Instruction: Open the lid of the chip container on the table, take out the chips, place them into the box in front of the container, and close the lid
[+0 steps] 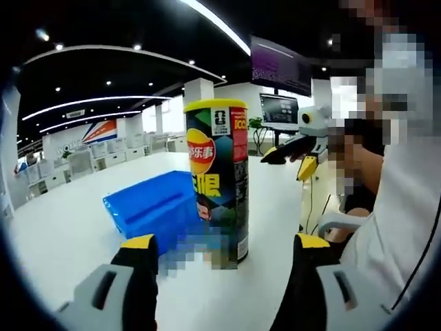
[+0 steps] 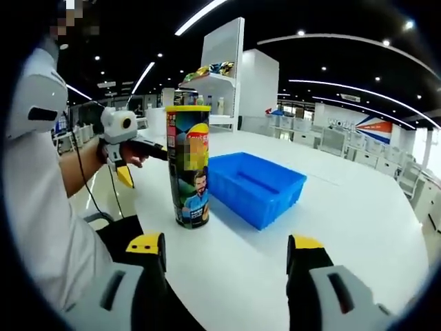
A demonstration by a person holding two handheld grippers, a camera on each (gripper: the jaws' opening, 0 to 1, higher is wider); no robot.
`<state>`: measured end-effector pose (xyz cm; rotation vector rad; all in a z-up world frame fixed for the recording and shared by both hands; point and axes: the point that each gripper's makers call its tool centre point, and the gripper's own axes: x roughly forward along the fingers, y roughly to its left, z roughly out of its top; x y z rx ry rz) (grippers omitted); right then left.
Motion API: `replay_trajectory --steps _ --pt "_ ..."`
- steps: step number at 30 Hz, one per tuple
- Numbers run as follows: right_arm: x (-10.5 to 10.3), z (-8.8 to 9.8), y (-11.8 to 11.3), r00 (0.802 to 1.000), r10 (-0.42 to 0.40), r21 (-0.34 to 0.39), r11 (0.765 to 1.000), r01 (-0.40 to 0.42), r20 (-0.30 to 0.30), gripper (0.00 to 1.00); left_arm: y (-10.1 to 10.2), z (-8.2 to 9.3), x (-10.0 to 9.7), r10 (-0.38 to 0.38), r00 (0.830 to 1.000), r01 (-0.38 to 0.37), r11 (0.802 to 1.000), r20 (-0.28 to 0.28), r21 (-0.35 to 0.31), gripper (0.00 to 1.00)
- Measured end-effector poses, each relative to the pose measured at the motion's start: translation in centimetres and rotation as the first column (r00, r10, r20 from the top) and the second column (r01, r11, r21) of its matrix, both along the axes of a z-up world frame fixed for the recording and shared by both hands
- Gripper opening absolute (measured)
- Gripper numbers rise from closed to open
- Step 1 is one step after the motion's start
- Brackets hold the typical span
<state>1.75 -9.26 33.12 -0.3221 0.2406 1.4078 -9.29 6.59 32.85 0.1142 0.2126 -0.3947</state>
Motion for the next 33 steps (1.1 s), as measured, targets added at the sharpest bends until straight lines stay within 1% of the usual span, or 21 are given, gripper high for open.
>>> replay_trajectory --steps 2,3,5,9,11,13,16,21,23,28,29,30,31,32,33 --pt "0.1 0.3 0.2 1.000 0.000 0.008 1.000 0.000 0.000 0.71 0.0 -0.1 0.3 -0.003 1.000 0.003 1.000 -0.006 -0.010 0.81" --pt "0.1 0.4 0.3 1.000 0.001 0.011 1.000 -0.001 0.003 0.71 -0.2 -0.1 0.4 -0.022 1.000 0.021 0.999 -0.010 -0.030 0.81" --pt "0.0 0.8 0.5 1.000 0.005 0.019 1.000 -0.006 0.008 0.71 -0.2 -0.2 0.7 -0.034 0.999 0.034 0.999 -0.008 -0.027 0.81" --pt "-0.1 1.4 0.7 1.000 0.009 0.038 0.999 -0.009 0.009 0.72 -0.8 -0.3 1.3 -0.086 0.996 0.086 0.994 0.000 -0.060 0.82" --pt "-0.2 1.5 0.8 1.000 0.012 0.041 0.999 -0.012 0.010 0.72 -0.7 -0.7 1.9 -0.092 0.996 0.092 0.994 -0.001 -0.058 0.82" --pt "-0.3 1.6 0.8 1.000 0.016 0.041 0.999 -0.017 0.016 0.72 -0.6 -1.0 2.3 -0.104 0.995 0.104 0.992 -0.004 -0.071 0.81" --pt "-0.3 1.6 0.8 1.000 0.015 0.040 0.999 -0.016 0.018 0.71 -1.2 -0.8 2.7 -0.144 0.989 0.145 0.983 0.018 -0.111 0.80" --pt "-0.5 1.4 0.7 1.000 0.018 0.037 0.999 -0.019 0.015 0.70 -1.9 -1.1 3.6 -0.188 0.982 0.189 0.976 0.015 -0.110 0.80" --pt "-0.5 1.4 0.7 1.000 0.017 0.035 0.999 -0.017 0.013 0.70 -2.0 -1.2 4.0 -0.205 0.979 0.205 0.972 0.017 -0.115 0.77" --pt "-0.5 1.5 0.8 1.000 0.020 0.038 0.999 -0.021 0.013 0.70 -1.9 -1.5 4.7 -0.233 0.972 0.234 0.961 0.028 -0.148 0.74" --pt "-0.5 1.5 0.8 1.000 0.023 0.037 0.999 -0.023 0.013 0.70 -1.8 -1.5 5.0 -0.226 0.974 0.228 0.961 0.026 -0.158 0.72" --pt "-0.5 1.4 0.8 1.000 0.024 0.036 0.999 -0.024 0.012 0.70 -1.6 -1.7 5.3 -0.219 0.975 0.220 0.964 0.022 -0.151 0.71" --pt "-0.5 1.3 0.8 1.000 0.023 0.035 0.999 -0.023 0.011 0.70 -1.7 -1.7 5.4 -0.225 0.974 0.226 0.963 0.026 -0.150 0.68" --pt "-0.5 1.3 0.8 1.000 0.020 0.035 0.999 -0.020 0.009 0.70 -2.1 -1.7 5.2 -0.252 0.967 0.253 0.953 0.025 -0.165 0.66" --pt "-0.4 1.2 0.7 1.000 0.018 0.036 0.999 -0.018 0.008 0.69 -2.4 -1.7 5.1 -0.265 0.964 0.266 0.949 0.029 -0.168 0.65"
